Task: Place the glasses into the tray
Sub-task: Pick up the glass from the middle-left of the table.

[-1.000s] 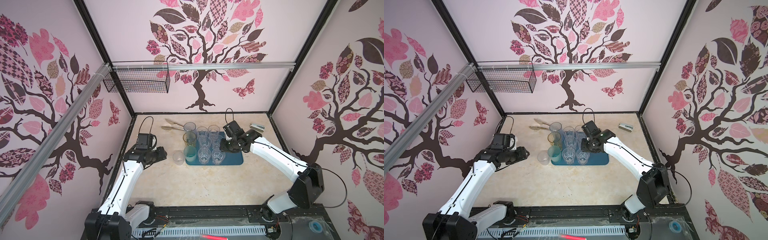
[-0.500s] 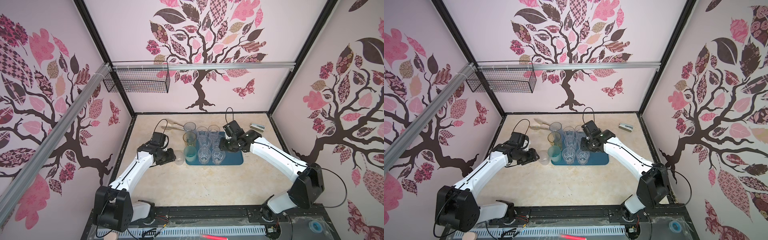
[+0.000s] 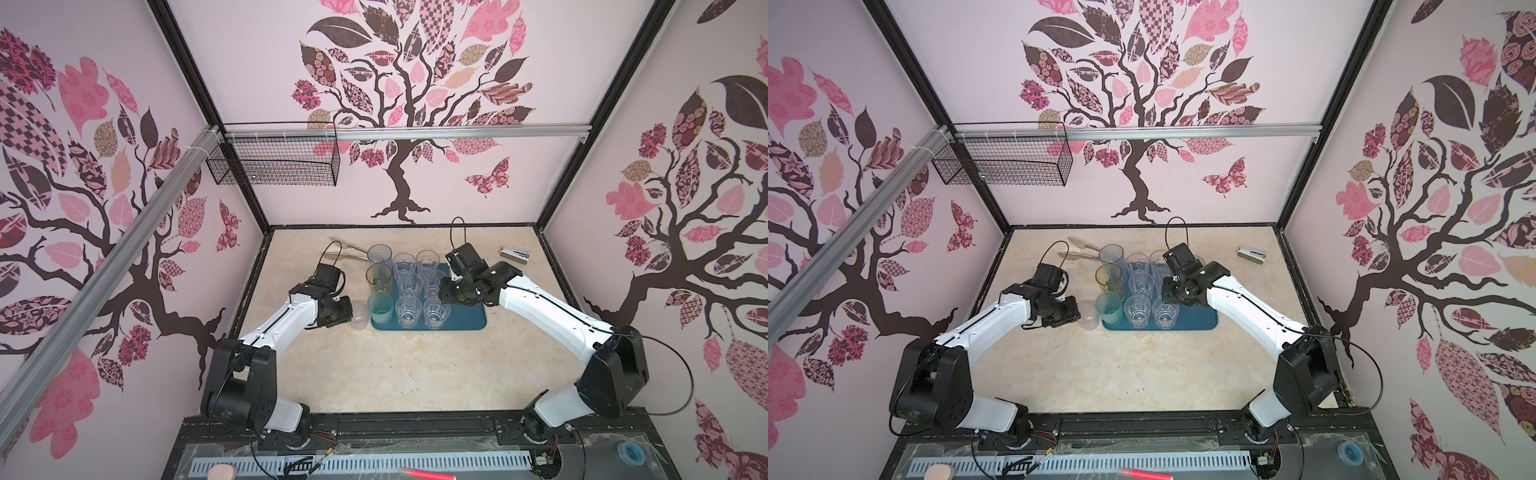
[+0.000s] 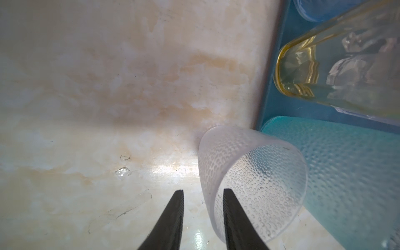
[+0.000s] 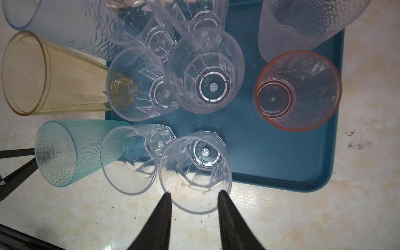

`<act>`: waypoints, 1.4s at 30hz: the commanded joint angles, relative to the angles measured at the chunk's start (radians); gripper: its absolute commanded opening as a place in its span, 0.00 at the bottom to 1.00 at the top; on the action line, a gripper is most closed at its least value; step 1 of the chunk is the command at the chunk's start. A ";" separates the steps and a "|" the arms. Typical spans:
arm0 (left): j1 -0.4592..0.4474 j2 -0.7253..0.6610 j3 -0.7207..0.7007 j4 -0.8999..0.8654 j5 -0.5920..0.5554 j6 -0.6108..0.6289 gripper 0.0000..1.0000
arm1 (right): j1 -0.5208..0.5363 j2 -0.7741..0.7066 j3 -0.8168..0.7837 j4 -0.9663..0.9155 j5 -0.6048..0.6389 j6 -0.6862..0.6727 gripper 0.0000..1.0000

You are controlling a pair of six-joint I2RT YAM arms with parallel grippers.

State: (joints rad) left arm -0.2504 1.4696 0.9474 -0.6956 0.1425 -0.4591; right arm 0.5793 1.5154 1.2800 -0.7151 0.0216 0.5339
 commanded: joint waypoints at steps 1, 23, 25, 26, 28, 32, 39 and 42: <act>-0.001 0.009 0.008 0.045 -0.022 -0.005 0.31 | -0.002 -0.041 -0.008 -0.009 0.020 -0.015 0.39; 0.001 -0.105 0.006 -0.060 -0.104 0.003 0.00 | -0.002 -0.060 -0.015 0.008 0.027 -0.019 0.39; 0.004 -0.136 0.004 -0.081 -0.121 0.005 0.00 | -0.002 -0.063 -0.015 0.009 0.030 -0.019 0.39; 0.007 -0.154 0.006 -0.093 -0.131 0.005 0.00 | -0.002 -0.065 -0.017 0.008 0.031 -0.018 0.39; 0.010 -0.190 0.017 -0.125 -0.147 0.009 0.00 | -0.004 -0.072 -0.018 0.009 0.037 -0.019 0.39; 0.013 -0.257 0.064 -0.199 -0.182 0.022 0.00 | -0.004 -0.089 -0.025 0.021 0.049 -0.016 0.39; 0.004 -0.328 0.224 -0.326 -0.202 0.030 0.00 | -0.015 -0.125 -0.031 0.049 0.082 -0.019 0.39; -0.015 -0.325 0.291 -0.353 -0.194 0.027 0.00 | -0.030 -0.129 -0.028 0.051 0.076 -0.020 0.39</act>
State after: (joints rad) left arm -0.2508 1.1496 1.1728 -0.9962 -0.0456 -0.4416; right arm 0.5640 1.4239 1.2423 -0.6670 0.0795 0.5190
